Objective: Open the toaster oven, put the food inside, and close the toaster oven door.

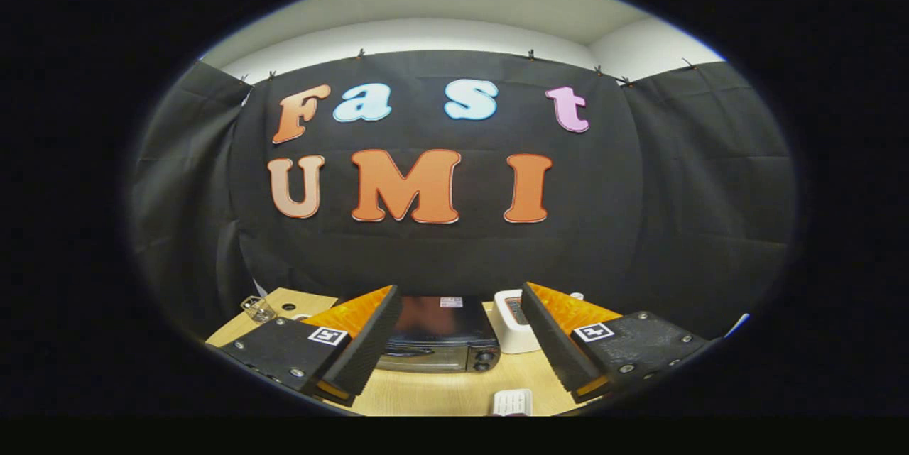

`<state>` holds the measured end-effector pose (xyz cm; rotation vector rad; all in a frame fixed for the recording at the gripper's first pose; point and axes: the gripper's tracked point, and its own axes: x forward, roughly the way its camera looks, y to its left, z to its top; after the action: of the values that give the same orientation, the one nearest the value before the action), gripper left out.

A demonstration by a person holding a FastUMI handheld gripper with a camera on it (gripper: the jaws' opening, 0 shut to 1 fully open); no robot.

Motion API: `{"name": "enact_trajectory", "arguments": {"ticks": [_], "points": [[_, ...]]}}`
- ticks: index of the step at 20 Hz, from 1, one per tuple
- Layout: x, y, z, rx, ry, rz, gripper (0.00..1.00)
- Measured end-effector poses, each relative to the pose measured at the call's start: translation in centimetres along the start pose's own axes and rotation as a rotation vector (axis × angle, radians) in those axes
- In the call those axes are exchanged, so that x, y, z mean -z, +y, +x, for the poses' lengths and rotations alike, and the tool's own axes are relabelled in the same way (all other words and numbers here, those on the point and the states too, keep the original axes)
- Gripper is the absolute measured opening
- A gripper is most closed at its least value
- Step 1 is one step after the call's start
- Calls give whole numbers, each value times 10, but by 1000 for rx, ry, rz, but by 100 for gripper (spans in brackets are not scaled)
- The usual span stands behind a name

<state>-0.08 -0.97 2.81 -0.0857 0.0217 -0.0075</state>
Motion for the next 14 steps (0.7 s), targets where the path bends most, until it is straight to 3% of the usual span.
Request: {"name": "enact_trajectory", "arguments": {"ticks": [14], "points": [[-8, 3, -2, -14, -35, 12, 99]]}}
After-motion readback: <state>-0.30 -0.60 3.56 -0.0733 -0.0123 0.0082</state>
